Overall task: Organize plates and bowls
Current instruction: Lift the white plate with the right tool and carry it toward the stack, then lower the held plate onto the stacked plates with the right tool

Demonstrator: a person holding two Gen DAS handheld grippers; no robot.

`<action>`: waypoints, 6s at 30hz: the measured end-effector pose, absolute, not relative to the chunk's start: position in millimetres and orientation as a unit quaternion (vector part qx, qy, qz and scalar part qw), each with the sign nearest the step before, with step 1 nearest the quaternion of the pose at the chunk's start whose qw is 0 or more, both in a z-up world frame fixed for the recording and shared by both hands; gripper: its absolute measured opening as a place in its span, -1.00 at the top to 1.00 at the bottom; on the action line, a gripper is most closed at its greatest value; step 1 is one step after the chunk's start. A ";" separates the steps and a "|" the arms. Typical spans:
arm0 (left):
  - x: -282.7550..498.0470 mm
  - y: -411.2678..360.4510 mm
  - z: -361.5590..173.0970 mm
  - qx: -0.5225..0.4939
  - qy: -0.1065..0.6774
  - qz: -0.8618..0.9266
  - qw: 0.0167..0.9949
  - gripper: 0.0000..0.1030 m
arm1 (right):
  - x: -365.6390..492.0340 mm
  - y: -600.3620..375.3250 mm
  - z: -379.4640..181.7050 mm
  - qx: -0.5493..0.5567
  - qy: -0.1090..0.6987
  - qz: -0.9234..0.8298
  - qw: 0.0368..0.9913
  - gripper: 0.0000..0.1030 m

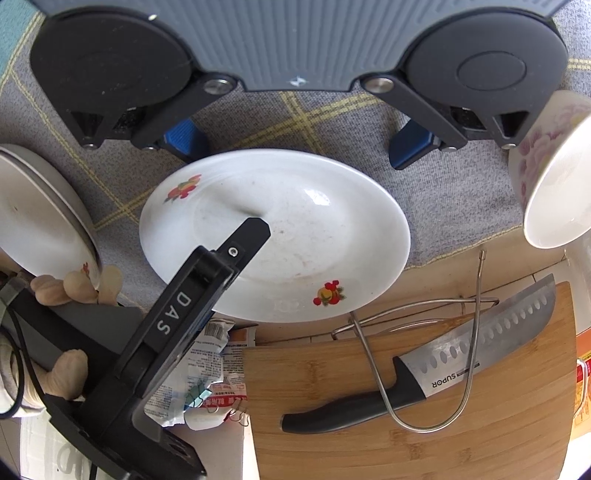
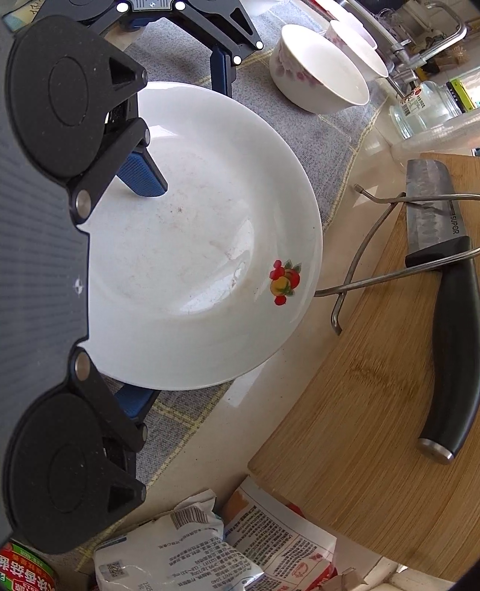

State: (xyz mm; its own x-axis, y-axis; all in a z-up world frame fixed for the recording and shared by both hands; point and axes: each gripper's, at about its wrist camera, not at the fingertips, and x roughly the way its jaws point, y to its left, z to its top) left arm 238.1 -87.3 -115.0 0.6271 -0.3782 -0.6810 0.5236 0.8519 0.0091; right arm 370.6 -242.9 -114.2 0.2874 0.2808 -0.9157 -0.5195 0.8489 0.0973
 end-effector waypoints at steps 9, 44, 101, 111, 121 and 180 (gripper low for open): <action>238.4 -86.3 -113.8 0.110 0.346 -0.267 0.893 -1.00 | 387.5 -256.2 -111.6 -0.057 0.529 0.285 0.797 -1.00; 241.6 -94.8 -109.1 0.143 0.327 -0.292 0.887 -0.99 | 400.8 -252.9 -109.3 -0.038 0.543 0.309 0.780 -1.00; 157.9 -113.0 -33.7 0.183 0.314 -0.360 0.859 -0.97 | 271.1 -285.8 -43.9 -0.007 0.505 0.257 0.824 -1.00; 143.0 -134.8 -33.8 0.197 0.310 -0.404 0.838 -0.97 | 234.3 -311.8 -41.5 0.021 0.501 0.213 0.839 -1.00; 137.2 -163.4 -38.6 0.212 0.307 -0.446 0.814 -0.97 | 211.1 -341.5 -47.4 0.049 0.502 0.169 0.847 -1.00; 159.0 -203.2 -56.3 0.237 0.332 -0.514 0.755 -0.97 | 190.2 -401.4 -79.4 0.102 0.530 0.087 0.837 -1.00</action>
State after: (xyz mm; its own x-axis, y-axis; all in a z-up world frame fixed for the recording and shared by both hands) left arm 159.0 -203.2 -56.3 0.2520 -0.6175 -0.7451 0.9329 0.3597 0.0174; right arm 190.2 -401.4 -79.4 0.4229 0.2544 -0.8697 -0.0378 0.9639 0.2636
